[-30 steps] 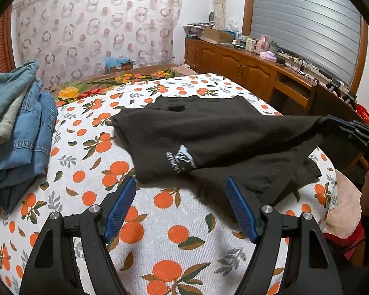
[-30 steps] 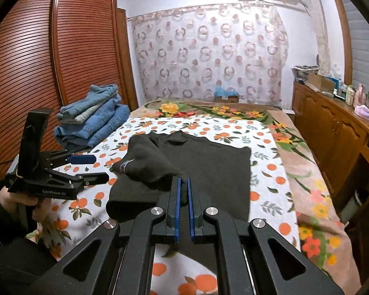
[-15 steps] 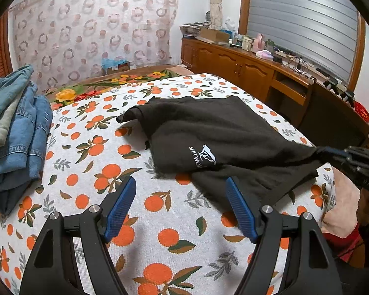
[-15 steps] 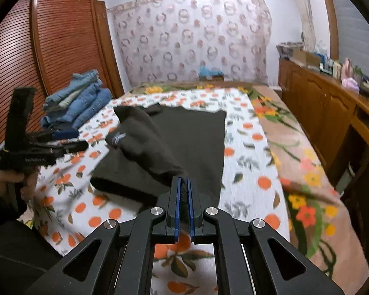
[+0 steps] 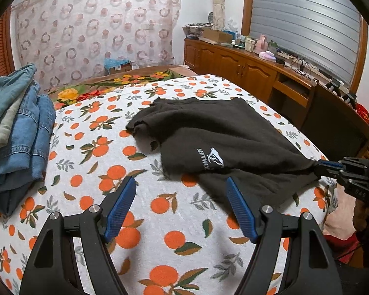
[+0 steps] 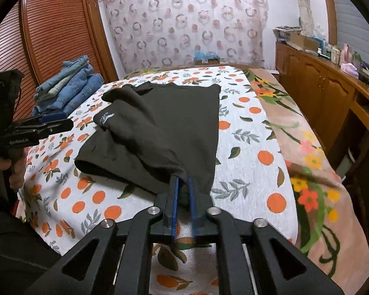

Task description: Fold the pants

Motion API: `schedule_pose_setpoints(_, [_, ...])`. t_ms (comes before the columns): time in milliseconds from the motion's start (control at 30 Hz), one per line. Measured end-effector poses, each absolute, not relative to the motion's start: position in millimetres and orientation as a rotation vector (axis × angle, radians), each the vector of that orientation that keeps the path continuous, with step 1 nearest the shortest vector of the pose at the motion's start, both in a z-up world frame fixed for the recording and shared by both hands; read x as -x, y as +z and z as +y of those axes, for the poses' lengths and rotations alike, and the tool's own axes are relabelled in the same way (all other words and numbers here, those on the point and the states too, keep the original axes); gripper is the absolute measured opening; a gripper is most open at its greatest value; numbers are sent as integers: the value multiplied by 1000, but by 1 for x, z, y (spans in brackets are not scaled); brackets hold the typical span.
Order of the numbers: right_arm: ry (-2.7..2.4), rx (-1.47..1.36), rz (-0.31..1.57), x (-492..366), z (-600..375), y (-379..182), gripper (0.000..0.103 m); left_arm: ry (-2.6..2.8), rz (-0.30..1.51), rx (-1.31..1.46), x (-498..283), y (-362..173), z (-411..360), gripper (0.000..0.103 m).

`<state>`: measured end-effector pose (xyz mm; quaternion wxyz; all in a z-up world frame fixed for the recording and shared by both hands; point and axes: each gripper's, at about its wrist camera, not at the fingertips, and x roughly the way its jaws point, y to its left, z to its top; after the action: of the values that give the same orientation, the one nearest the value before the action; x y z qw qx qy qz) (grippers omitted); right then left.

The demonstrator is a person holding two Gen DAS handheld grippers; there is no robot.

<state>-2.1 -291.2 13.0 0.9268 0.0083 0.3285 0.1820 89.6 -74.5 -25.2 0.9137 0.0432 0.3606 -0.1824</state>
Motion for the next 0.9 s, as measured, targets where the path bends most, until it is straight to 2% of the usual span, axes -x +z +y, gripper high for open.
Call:
schedule_pose_setpoints(33, [374, -19, 664, 3, -292, 15, 14, -372, 741, -84, -92, -25, -72, 77])
schedule_pose_setpoints(100, [387, -31, 637, 3, -293, 22, 26, -365, 739, -77, -97, -22, -66, 77])
schedule_pose_setpoints(167, [414, -59, 611, 2, -295, 30, 31, -358, 733, -74, -103, -20, -60, 77])
schedule_pose_setpoints(467, [540, 52, 583, -39, -236, 51, 31, -312, 725, -66, -125, -10, -31, 77])
schedule_pose_setpoints(900, [743, 156, 696, -118, -151, 31, 31, -278, 721, -46, -142, -9, 1, 77])
